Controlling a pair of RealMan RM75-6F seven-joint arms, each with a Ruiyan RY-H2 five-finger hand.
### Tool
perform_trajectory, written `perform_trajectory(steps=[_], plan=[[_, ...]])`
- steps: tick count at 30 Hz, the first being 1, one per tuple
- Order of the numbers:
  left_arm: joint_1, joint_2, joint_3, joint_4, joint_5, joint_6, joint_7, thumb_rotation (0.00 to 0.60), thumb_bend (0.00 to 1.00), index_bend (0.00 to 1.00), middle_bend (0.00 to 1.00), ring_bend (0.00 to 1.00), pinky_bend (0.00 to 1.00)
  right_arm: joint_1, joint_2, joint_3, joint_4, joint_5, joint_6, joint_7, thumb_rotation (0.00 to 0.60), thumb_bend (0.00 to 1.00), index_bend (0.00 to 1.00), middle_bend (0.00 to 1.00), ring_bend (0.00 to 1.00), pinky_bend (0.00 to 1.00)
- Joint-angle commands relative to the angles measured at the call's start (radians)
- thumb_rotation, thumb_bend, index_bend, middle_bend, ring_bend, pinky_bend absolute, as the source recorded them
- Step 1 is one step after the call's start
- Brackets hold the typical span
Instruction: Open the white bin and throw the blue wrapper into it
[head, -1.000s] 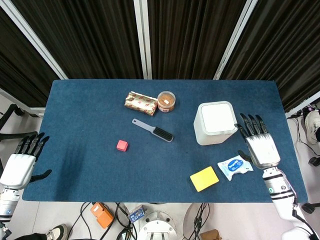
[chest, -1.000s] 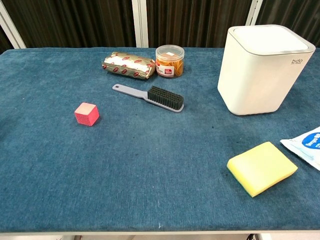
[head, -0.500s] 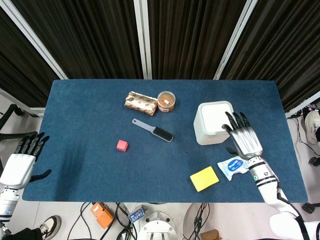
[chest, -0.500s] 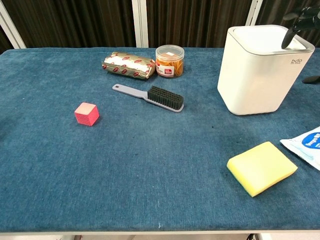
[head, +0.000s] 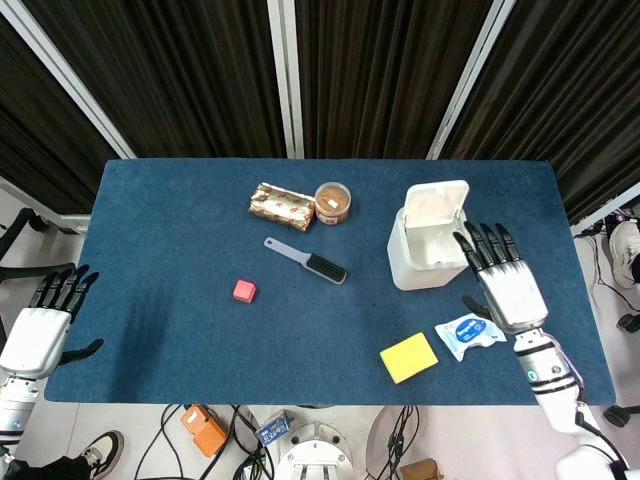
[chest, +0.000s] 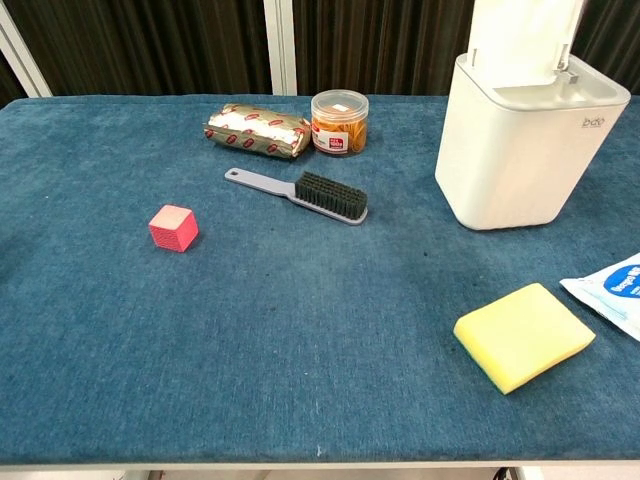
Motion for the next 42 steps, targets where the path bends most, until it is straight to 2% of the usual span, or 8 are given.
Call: perform_trajectory(steps=[1, 4, 7, 23, 32, 35, 39, 42], plan=[[-0.001, -0.002, 0.001, -0.001, 0.0, -0.002, 0.005, 0.6, 0.09, 0.0, 0.0, 0.0, 0.0, -0.095, 0.049, -0.103, 0.032, -0.132, 0.083, 0.095, 0.6, 0.34, 0.0, 0.0, 0.0, 0.0], [0.0, -0.004, 0.001, -0.002, 0.001, 0.001, 0.008, 0.6, 0.09, 0.0, 0.0, 0.0, 0.0, -0.115, 0.064, -0.163, 0.069, -0.148, 0.042, 0.116, 0.6, 0.34, 0.02, 0.0, 0.0, 0.0], [0.0, -0.007, 0.001, -0.003, -0.001, -0.001, 0.016, 0.6, 0.09, 0.0, 0.0, 0.0, 0.0, -0.123, 0.04, -0.197, 0.135, -0.131, -0.016, 0.087, 0.6, 0.34, 0.11, 0.01, 0.0, 0.0], [0.0, -0.006, 0.003, -0.003, -0.001, -0.003, 0.014, 0.6, 0.09, 0.0, 0.0, 0.0, 0.0, -0.038, -0.151, -0.171, 0.36, -0.014, -0.252, 0.115, 0.6, 0.49, 0.32, 0.16, 0.01, 0.01], [0.005, -0.003, 0.004, 0.001, 0.005, 0.009, 0.001, 0.6, 0.09, 0.0, 0.0, 0.0, 0.0, -0.009, -0.192, -0.163, 0.404, 0.045, -0.329, 0.128, 0.6, 0.56, 0.53, 0.32, 0.22, 0.26], [0.006, -0.003, 0.003, 0.001, 0.006, 0.012, -0.001, 0.6, 0.09, 0.0, 0.0, 0.0, 0.0, -0.007, -0.193, -0.169, 0.41, 0.044, -0.334, 0.134, 0.6, 0.57, 0.63, 0.42, 0.34, 0.38], [0.007, -0.004, 0.004, 0.001, 0.008, 0.014, 0.0, 0.6, 0.09, 0.0, 0.0, 0.0, 0.0, -0.021, -0.192, -0.169, 0.419, 0.023, -0.287, 0.149, 0.6, 0.58, 0.79, 0.57, 0.51, 0.51], [0.007, -0.005, 0.005, 0.001, 0.009, 0.015, 0.001, 0.6, 0.09, 0.0, 0.0, 0.0, 0.0, -0.041, -0.172, -0.171, 0.404, -0.011, -0.223, 0.19, 0.6, 0.59, 0.86, 0.63, 0.57, 0.55]])
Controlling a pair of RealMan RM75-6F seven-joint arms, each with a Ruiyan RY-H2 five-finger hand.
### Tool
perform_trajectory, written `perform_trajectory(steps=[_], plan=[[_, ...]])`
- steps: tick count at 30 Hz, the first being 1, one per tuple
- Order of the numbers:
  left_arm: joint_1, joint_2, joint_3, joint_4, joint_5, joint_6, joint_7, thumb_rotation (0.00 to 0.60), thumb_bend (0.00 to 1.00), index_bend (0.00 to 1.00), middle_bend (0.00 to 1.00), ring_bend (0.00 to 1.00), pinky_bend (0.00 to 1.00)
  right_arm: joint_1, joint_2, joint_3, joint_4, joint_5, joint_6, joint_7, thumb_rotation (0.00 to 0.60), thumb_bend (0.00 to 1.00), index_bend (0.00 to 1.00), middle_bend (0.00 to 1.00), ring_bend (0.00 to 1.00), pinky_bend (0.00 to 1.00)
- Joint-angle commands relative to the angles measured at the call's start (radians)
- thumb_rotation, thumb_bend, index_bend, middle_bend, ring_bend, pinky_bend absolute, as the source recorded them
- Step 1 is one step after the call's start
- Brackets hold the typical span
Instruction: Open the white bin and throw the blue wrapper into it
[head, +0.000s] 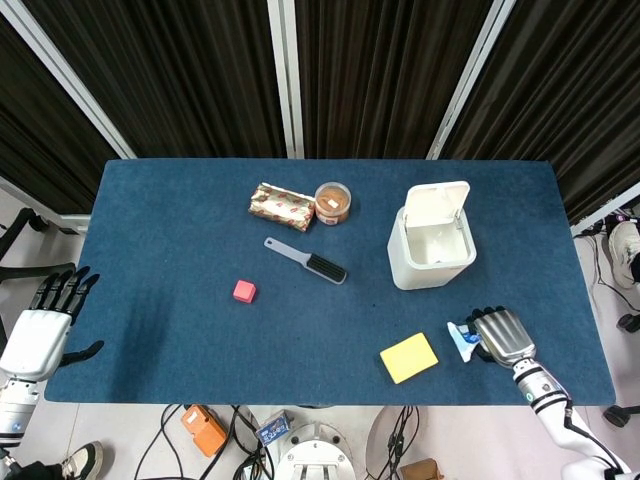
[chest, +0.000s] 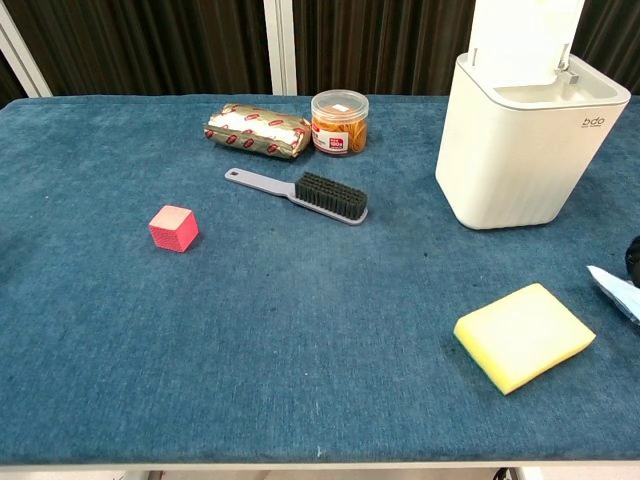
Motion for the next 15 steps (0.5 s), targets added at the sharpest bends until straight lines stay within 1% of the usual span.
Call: perform_trajectory(steps=[1, 6, 10, 11, 13, 15], plan=[[0.0, -0.001, 0.0, 0.0, 0.001, 0.001, 0.001, 0.6, 0.09, 0.0, 0.0, 0.0, 0.0, -0.028, 0.028, -0.002, -0.017, -0.046, 0.083, 0.052, 0.6, 0.6, 0.87, 0.64, 0.57, 0.56], [-0.001, -0.001, -0.001, 0.0, -0.001, -0.001, 0.003, 0.6, 0.09, 0.0, 0.0, 0.0, 0.0, -0.073, 0.093, 0.016, -0.068, -0.13, 0.26, 0.149, 0.6, 0.6, 0.87, 0.64, 0.57, 0.56], [-0.001, -0.001, -0.001, -0.002, -0.001, -0.002, 0.004, 0.6, 0.09, 0.0, 0.0, 0.0, 0.0, -0.092, 0.142, 0.056, -0.131, -0.162, 0.371, 0.194, 0.6, 0.6, 0.87, 0.64, 0.57, 0.58], [-0.001, -0.001, -0.001, -0.002, -0.001, -0.003, 0.005, 0.6, 0.09, 0.0, 0.0, 0.0, 0.0, -0.09, 0.155, 0.07, -0.153, -0.163, 0.385, 0.195, 0.6, 0.59, 0.87, 0.64, 0.57, 0.58], [-0.002, -0.002, -0.002, -0.003, -0.003, -0.004, 0.006, 0.6, 0.09, 0.0, 0.0, 0.0, 0.0, -0.07, 0.191, 0.118, -0.226, -0.145, 0.394, 0.18, 0.6, 0.6, 0.86, 0.64, 0.57, 0.58], [-0.004, -0.003, -0.002, -0.003, -0.005, -0.009, 0.009, 0.6, 0.09, 0.0, 0.0, 0.0, 0.0, -0.031, 0.224, 0.179, -0.307, -0.086, 0.358, 0.126, 0.6, 0.6, 0.85, 0.64, 0.57, 0.58]])
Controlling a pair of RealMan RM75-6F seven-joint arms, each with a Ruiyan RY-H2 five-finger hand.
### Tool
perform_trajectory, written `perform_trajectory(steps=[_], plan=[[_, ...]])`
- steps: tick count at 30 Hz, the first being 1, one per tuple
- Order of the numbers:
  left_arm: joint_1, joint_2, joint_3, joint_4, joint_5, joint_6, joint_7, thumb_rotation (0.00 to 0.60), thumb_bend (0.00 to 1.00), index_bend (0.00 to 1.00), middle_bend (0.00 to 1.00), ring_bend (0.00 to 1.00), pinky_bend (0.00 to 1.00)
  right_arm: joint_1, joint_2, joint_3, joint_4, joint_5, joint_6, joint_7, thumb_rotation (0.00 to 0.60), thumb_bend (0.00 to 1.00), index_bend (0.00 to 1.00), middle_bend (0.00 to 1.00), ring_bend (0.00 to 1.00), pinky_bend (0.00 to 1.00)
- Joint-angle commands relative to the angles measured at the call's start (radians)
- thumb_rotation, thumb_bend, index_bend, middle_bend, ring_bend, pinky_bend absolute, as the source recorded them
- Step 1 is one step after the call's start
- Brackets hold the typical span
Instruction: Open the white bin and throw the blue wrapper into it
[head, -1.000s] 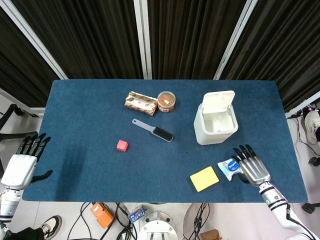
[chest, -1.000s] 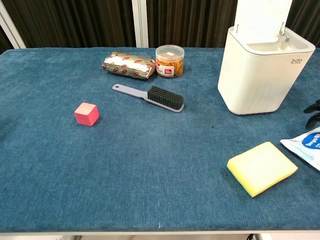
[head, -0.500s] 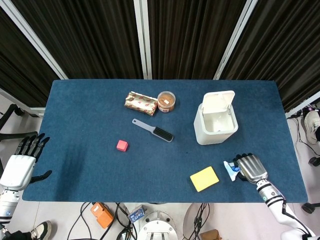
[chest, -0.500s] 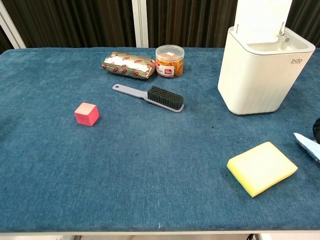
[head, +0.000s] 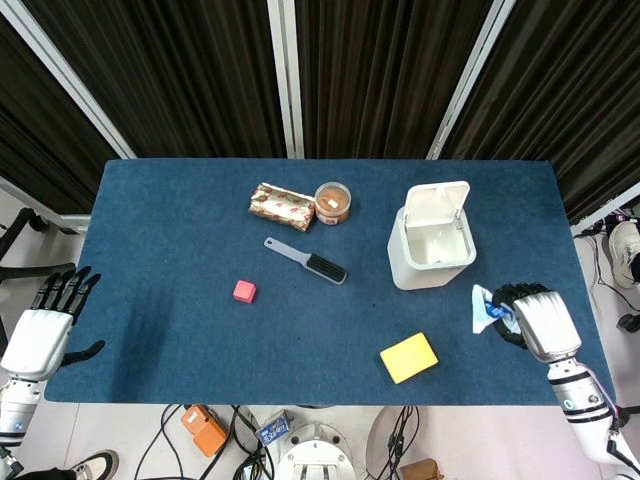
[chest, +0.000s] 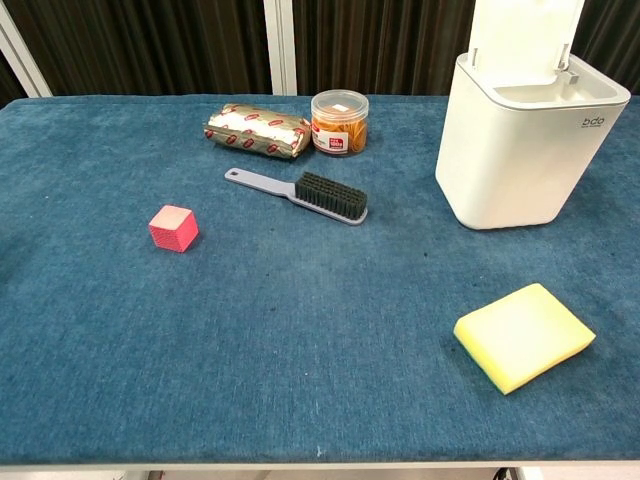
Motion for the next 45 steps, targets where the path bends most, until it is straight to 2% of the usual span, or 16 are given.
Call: perform_trajectory(steps=[1, 5, 8, 13, 15, 18, 21, 27, 30, 33, 35, 37, 40, 42, 45], plan=[[-0.003, -0.001, 0.0, -0.001, -0.003, -0.006, 0.005, 0.6, 0.09, 0.0, 0.0, 0.0, 0.0, 0.073, 0.08, 0.141, -0.171, 0.101, -0.044, -0.091, 0.6, 0.6, 0.85, 0.64, 0.57, 0.58], [-0.005, -0.004, -0.002, -0.002, -0.009, -0.013, 0.014, 0.6, 0.09, 0.0, 0.0, 0.0, 0.0, 0.186, 0.061, 0.255, -0.231, 0.294, -0.157, -0.25, 0.6, 0.6, 0.82, 0.64, 0.56, 0.58], [-0.005, -0.003, -0.003, -0.003, -0.016, -0.018, 0.014, 0.6, 0.09, 0.0, 0.0, 0.0, 0.0, 0.264, 0.014, 0.293, -0.219, 0.423, -0.228, -0.354, 0.6, 0.59, 0.75, 0.63, 0.52, 0.55], [-0.003, 0.002, -0.002, -0.002, -0.015, -0.015, 0.004, 0.6, 0.09, 0.0, 0.0, 0.0, 0.0, 0.328, -0.054, 0.282, -0.183, 0.52, -0.274, -0.444, 0.6, 0.59, 0.52, 0.49, 0.38, 0.45], [-0.002, 0.004, -0.002, -0.002, -0.013, -0.011, -0.001, 0.6, 0.09, 0.0, 0.0, 0.0, 0.0, 0.335, -0.066, 0.271, -0.171, 0.522, -0.285, -0.436, 0.6, 0.59, 0.3, 0.38, 0.29, 0.37], [0.0, 0.003, 0.001, 0.0, -0.006, -0.007, -0.001, 0.6, 0.09, 0.0, 0.0, 0.0, 0.0, 0.339, -0.068, 0.26, -0.163, 0.522, -0.311, -0.392, 0.6, 0.56, 0.08, 0.26, 0.17, 0.31], [0.001, 0.001, 0.005, 0.0, 0.002, -0.002, 0.004, 0.6, 0.09, 0.0, 0.0, 0.0, 0.0, 0.331, -0.048, 0.247, -0.174, 0.506, -0.326, -0.342, 0.6, 0.46, 0.0, 0.19, 0.11, 0.3], [0.002, -0.001, 0.001, 0.0, -0.003, -0.001, 0.006, 0.6, 0.09, 0.0, 0.0, 0.0, 0.0, 0.269, 0.015, 0.19, -0.206, 0.399, -0.268, -0.286, 0.6, 0.38, 0.0, 0.12, 0.05, 0.25], [0.001, -0.003, 0.003, -0.001, -0.001, -0.004, 0.01, 0.6, 0.09, 0.0, 0.0, 0.0, 0.0, 0.218, 0.051, 0.156, -0.228, 0.319, -0.206, -0.248, 0.6, 0.36, 0.0, 0.08, 0.01, 0.21], [0.005, -0.003, 0.003, -0.003, 0.004, 0.007, 0.012, 0.6, 0.09, 0.0, 0.0, 0.0, 0.0, 0.117, 0.072, 0.075, -0.232, 0.163, -0.069, -0.212, 0.6, 0.35, 0.0, 0.03, 0.0, 0.16], [0.01, -0.004, 0.003, -0.002, 0.01, 0.021, 0.011, 0.6, 0.09, 0.0, 0.0, 0.0, 0.0, 0.015, 0.078, -0.016, -0.217, 0.077, 0.035, -0.228, 0.6, 0.35, 0.0, 0.01, 0.0, 0.08], [0.015, -0.004, 0.004, 0.0, 0.016, 0.032, 0.006, 0.6, 0.09, 0.0, 0.0, 0.0, 0.0, -0.092, 0.052, -0.1, -0.173, 0.027, 0.131, -0.257, 0.6, 0.35, 0.0, 0.0, 0.0, 0.02], [0.018, -0.004, 0.006, 0.004, 0.021, 0.039, 0.0, 0.6, 0.09, 0.0, 0.0, 0.0, 0.0, -0.215, -0.026, -0.173, -0.057, -0.005, 0.234, -0.24, 0.6, 0.35, 0.0, 0.0, 0.0, 0.0], [0.019, -0.005, 0.008, 0.005, 0.023, 0.038, 0.003, 0.6, 0.09, 0.0, 0.0, 0.0, 0.0, -0.259, -0.072, -0.184, 0.01, -0.013, 0.275, -0.19, 0.6, 0.35, 0.0, 0.0, 0.0, 0.0], [0.021, -0.008, 0.015, 0.008, 0.041, 0.046, 0.008, 0.6, 0.09, 0.0, 0.0, 0.0, 0.0, -0.282, -0.087, -0.191, 0.072, -0.071, 0.315, -0.19, 0.6, 0.35, 0.0, 0.0, 0.0, 0.0]])
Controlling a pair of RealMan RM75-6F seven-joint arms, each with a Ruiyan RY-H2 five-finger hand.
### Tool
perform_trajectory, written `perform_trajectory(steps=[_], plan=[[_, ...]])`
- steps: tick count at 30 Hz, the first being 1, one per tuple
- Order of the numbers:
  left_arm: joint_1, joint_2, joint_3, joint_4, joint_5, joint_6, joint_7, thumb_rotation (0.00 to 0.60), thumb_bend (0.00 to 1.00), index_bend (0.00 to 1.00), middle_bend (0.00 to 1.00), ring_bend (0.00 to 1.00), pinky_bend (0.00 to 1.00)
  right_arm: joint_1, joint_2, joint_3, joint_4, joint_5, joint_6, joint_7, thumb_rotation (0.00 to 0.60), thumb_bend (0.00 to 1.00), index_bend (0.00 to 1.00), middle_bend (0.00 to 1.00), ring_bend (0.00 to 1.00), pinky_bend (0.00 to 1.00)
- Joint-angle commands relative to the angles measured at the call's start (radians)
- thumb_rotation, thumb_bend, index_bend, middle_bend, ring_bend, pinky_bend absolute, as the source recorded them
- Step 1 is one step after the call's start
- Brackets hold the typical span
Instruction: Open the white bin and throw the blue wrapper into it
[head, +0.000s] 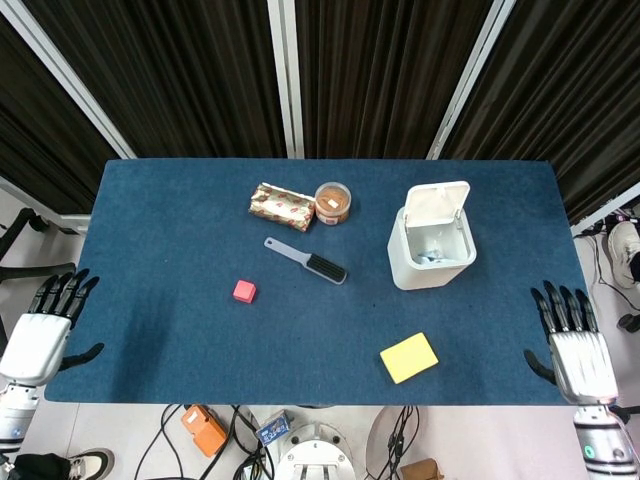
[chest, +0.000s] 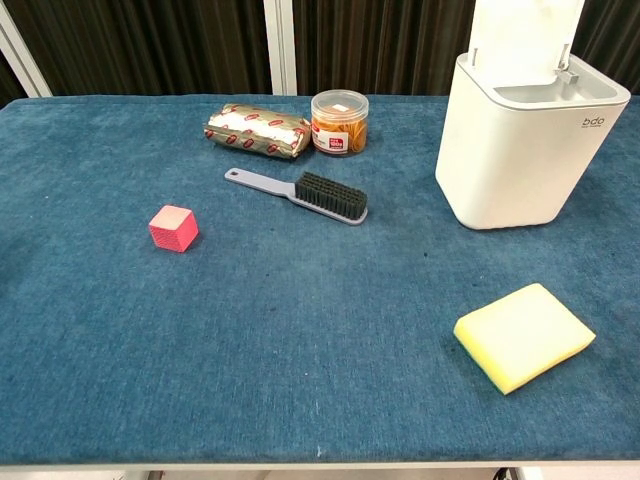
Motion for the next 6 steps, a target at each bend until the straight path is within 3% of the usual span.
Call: perform_trajectory(steps=[1, 6], plan=[[0.003, -0.003, 0.006, 0.004, 0.014, 0.008, 0.008, 0.6, 0.09, 0.0, 0.0, 0.0, 0.0, -0.084, -0.065, -0.051, 0.115, -0.089, 0.09, 0.036, 0.6, 0.35, 0.0, 0.0, 0.0, 0.0], [0.008, -0.008, 0.007, 0.007, 0.017, 0.015, 0.013, 0.6, 0.09, 0.0, 0.0, 0.0, 0.0, -0.088, -0.062, -0.033, 0.121, -0.093, 0.076, 0.057, 0.6, 0.35, 0.0, 0.0, 0.0, 0.0]])
